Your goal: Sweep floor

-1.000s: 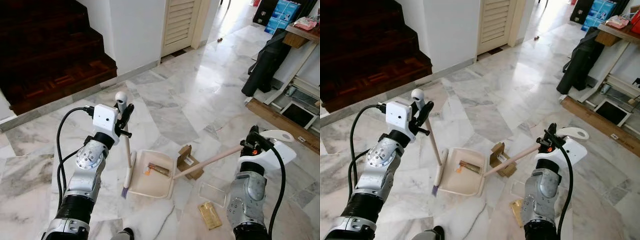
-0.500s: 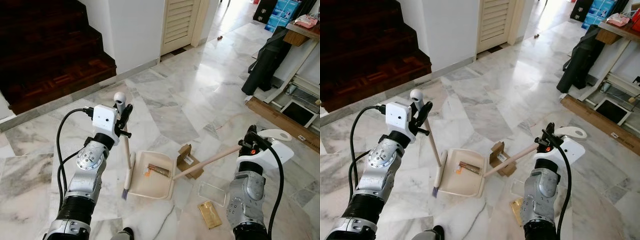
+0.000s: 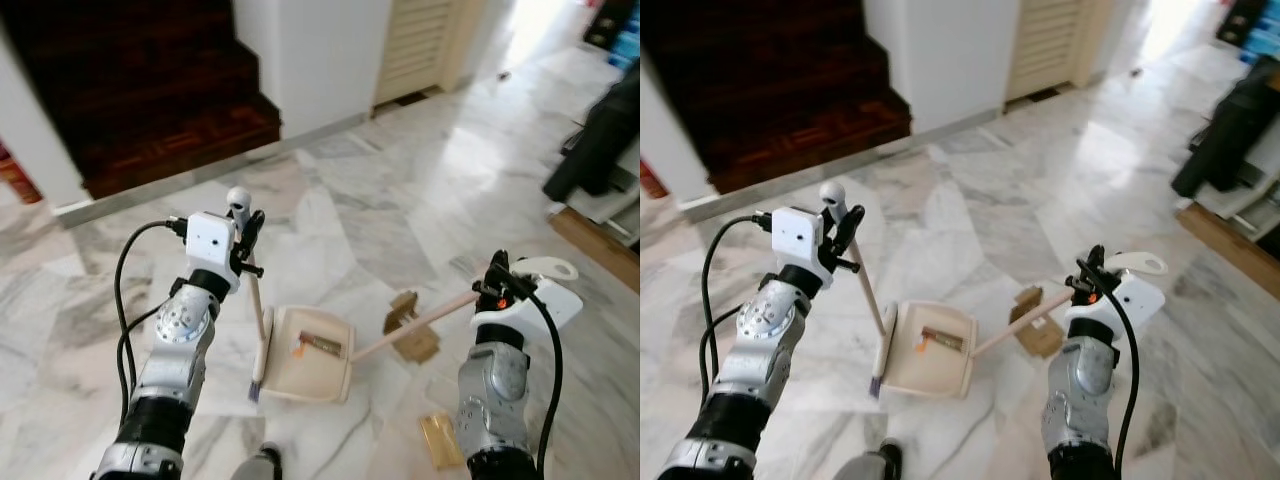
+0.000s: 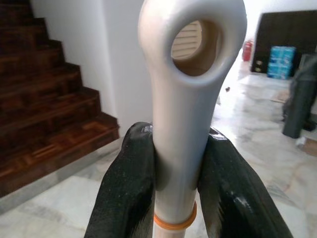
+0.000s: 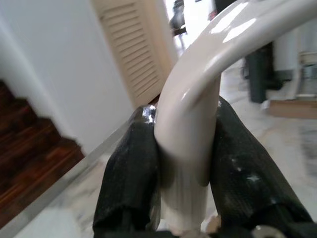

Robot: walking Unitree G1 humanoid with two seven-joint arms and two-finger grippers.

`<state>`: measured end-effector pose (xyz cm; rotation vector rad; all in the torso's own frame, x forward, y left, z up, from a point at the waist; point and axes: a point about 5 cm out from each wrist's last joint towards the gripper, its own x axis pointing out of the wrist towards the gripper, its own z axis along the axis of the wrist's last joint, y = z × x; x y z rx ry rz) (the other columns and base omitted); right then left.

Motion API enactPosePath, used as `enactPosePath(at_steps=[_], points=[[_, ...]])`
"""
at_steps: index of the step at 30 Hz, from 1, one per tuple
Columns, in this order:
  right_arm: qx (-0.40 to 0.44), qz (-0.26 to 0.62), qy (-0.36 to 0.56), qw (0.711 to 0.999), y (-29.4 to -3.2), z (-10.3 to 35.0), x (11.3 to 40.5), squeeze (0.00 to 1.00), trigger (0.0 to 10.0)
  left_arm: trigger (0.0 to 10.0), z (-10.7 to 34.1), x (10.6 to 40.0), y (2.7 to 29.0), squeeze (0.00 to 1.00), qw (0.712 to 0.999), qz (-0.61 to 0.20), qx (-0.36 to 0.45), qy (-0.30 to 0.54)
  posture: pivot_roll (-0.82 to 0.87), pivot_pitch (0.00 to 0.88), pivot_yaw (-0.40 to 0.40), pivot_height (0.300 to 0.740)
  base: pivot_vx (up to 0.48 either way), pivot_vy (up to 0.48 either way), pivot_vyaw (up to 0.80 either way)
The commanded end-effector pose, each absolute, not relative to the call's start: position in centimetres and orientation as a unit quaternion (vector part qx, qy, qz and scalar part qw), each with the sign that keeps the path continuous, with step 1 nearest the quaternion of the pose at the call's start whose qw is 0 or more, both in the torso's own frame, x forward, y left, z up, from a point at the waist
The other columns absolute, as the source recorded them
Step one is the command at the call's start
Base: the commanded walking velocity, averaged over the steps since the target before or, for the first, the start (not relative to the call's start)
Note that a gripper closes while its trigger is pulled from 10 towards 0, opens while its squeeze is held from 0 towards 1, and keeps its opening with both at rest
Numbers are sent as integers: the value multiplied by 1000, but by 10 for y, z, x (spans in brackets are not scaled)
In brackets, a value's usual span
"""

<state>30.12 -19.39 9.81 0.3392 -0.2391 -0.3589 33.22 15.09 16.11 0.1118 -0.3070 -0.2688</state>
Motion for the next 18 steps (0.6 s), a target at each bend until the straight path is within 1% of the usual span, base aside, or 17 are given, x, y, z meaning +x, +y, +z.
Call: enactPosePath(at_steps=[1,6,14,18], points=[[175,-180,-137,958,-195,106,302,0,10000,10000,174,332,145,0,971,-142,58,-182,162,128,-71,740,0,0,706],[176,-179,-134,959,-195,105,302,0,10000,10000,175,332,143,0,971,-143,57,-183,162,128,-71,740,0,0,648],[191,-183,-129,956,-196,103,302,0,10000,10000,171,332,143,0,974,-138,48,-172,160,128,-75,740,0,0,0],[194,-182,-129,955,-197,103,302,0,10000,10000,170,331,143,0,975,-137,48,-171,162,128,-78,740,0,290,0]])
